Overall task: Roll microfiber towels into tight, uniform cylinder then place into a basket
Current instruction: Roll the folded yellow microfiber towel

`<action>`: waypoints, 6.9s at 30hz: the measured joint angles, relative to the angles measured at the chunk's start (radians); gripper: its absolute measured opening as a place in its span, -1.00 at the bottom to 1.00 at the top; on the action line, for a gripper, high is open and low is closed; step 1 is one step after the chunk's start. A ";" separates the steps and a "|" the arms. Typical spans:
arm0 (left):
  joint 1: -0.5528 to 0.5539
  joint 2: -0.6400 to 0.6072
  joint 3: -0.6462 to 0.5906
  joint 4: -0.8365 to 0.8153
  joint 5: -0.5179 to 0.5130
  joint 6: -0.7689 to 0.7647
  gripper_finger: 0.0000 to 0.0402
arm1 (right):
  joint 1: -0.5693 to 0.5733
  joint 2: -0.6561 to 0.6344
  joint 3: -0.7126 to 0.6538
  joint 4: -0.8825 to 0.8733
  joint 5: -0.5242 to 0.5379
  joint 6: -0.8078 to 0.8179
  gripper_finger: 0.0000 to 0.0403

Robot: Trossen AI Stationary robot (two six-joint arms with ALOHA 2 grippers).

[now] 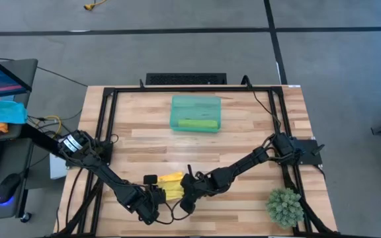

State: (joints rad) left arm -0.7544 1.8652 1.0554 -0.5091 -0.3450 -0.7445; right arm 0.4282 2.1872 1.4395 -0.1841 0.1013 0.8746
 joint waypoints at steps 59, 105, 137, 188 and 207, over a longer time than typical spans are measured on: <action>-0.001 0.002 -0.001 0.004 -0.019 -0.041 -0.25 | 0.058 -0.015 -0.001 0.129 0.035 -0.553 -0.23; -0.001 0.003 0.003 0.000 -0.045 -0.011 -0.25 | -0.045 0.022 0.000 0.046 0.113 -0.358 -0.37; -0.126 0.003 0.020 0.008 -0.320 0.108 -0.25 | -0.045 0.026 -0.002 0.058 0.107 -0.350 -0.37; -0.050 -0.067 -0.009 0.067 0.168 -0.089 -0.88 | 0.143 0.026 0.178 -0.013 0.131 -1.113 -0.35; -0.031 -0.071 -0.011 0.082 0.022 -0.153 -0.92 | 0.083 0.027 0.174 -0.115 0.027 -1.163 0.00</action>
State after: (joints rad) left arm -0.7853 1.7947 1.0439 -0.4274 -0.3228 -0.8979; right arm 0.5115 2.2139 1.6138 -0.2988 0.1284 -0.2881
